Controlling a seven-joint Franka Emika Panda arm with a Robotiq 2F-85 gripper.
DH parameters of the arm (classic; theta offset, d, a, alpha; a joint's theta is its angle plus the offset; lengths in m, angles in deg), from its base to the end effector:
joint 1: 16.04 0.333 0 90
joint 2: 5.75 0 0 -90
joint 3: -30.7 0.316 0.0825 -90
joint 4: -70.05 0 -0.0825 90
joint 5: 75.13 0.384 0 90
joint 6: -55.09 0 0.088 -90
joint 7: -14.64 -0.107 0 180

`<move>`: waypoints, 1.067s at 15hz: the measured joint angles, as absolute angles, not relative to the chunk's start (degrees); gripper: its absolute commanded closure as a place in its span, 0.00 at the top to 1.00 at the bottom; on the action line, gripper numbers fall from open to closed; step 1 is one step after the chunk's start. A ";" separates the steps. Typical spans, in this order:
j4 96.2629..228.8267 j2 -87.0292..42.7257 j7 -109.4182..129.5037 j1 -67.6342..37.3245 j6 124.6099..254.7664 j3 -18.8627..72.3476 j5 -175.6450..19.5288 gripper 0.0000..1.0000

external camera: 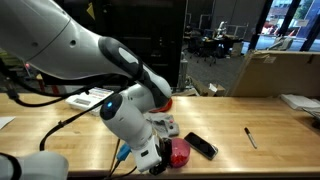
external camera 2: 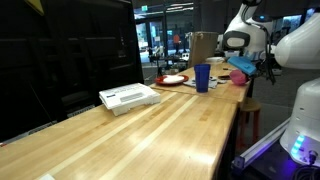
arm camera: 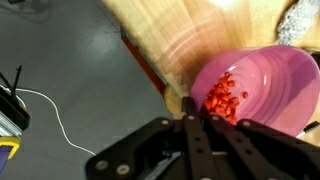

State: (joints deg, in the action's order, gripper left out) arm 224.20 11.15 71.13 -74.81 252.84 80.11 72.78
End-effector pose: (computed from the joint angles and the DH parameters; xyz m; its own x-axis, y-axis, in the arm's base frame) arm 0.2653 -0.1224 0.2977 -0.2733 -0.8971 0.3472 -0.9157 0.1320 -0.3797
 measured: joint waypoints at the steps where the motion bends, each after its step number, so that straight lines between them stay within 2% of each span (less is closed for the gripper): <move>1: 223.66 11.14 72.96 -73.42 252.84 78.56 73.08 0.01; 5: 219.86 10.73 79.78 -61.45 252.83 70.02 73.76 0.04; 7: 217.65 10.61 80.50 -55.91 252.98 68.66 73.70 0.04; 16: 217.14 10.26 80.87 -54.34 252.87 68.46 73.63 0.01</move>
State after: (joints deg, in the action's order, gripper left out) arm 217.14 10.26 80.87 -54.34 252.87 68.46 73.63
